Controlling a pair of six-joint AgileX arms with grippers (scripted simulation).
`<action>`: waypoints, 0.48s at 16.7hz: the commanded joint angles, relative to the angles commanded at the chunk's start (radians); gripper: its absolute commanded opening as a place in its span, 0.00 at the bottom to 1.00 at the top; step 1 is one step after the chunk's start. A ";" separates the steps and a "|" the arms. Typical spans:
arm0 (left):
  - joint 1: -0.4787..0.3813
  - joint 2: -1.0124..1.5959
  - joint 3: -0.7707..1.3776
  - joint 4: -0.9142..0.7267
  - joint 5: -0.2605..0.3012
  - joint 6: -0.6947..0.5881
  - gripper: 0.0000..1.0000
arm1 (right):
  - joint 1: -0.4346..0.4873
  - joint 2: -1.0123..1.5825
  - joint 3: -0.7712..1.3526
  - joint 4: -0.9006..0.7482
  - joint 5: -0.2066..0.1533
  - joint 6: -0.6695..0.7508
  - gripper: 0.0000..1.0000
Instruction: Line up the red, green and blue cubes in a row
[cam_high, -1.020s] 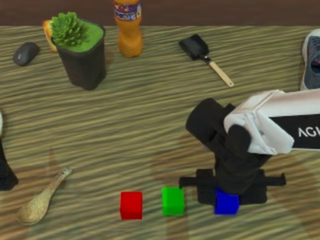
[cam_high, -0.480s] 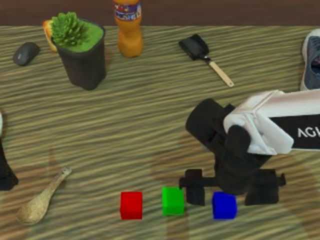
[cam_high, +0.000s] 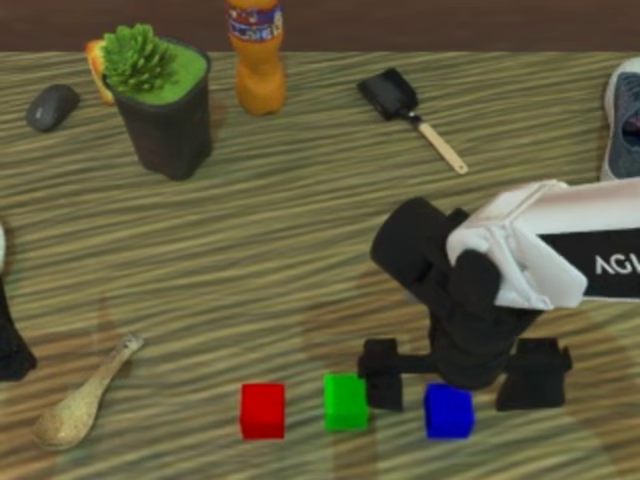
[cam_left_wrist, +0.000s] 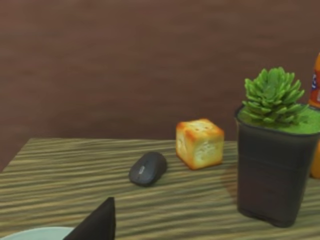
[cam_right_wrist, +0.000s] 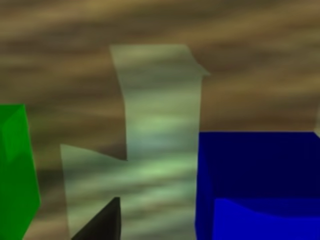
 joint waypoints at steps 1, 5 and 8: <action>0.000 0.000 0.000 0.000 0.000 0.000 1.00 | 0.002 -0.006 0.010 -0.014 0.000 0.000 1.00; 0.000 0.000 0.000 0.000 0.000 0.000 1.00 | 0.007 -0.065 0.086 -0.160 -0.001 0.001 1.00; 0.000 0.000 0.000 0.000 0.000 0.000 1.00 | 0.009 -0.111 0.138 -0.255 -0.001 0.000 1.00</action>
